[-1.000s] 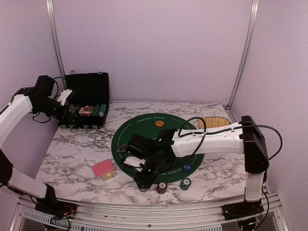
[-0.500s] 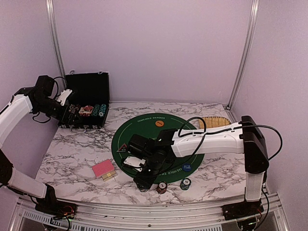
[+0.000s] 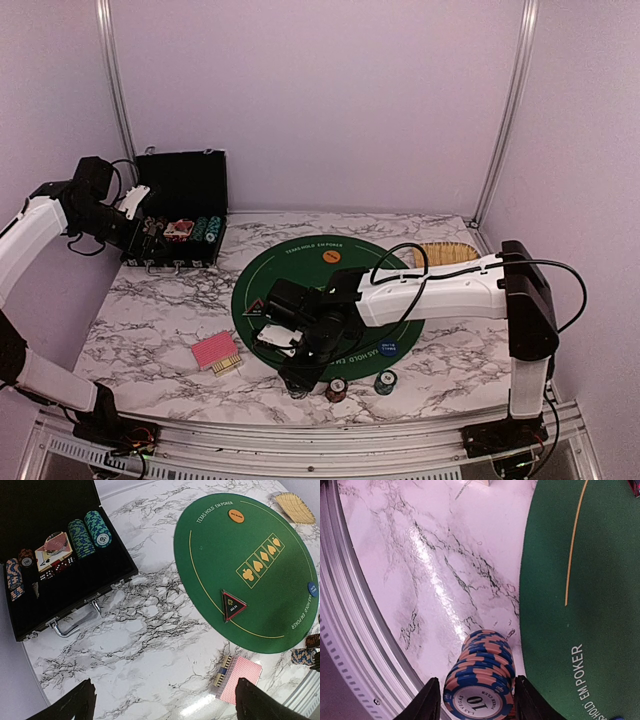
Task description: Distribute texas hold em gaming equipment
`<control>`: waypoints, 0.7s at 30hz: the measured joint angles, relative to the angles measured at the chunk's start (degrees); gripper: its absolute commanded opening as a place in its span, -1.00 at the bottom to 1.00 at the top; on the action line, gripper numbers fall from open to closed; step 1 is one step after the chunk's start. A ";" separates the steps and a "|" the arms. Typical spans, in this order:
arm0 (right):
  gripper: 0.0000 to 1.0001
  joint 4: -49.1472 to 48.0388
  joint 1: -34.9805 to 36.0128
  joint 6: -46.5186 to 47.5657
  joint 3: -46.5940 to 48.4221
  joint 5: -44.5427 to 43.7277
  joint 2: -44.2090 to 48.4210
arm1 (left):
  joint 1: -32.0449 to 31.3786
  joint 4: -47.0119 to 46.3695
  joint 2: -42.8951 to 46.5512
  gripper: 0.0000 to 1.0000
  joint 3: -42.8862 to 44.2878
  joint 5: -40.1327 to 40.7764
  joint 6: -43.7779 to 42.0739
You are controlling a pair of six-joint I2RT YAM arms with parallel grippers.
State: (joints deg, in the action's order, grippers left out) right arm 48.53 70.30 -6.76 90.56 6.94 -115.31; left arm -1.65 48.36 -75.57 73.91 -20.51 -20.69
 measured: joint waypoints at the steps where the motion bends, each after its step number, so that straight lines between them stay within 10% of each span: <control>1: -0.01 0.00 0.00 0.00 0.00 0.00 0.00 | 0.00 0.00 0.00 0.98 0.00 0.00 -0.02; 21: -0.23 -0.02 0.00 0.00 -0.17 -0.48 -0.79 | 0.00 0.02 0.42 0.98 0.00 0.00 -0.17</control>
State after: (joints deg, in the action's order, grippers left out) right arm 48.51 70.30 -6.76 90.39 6.46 -116.09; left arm -1.65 48.38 -75.16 73.91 -20.51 -20.86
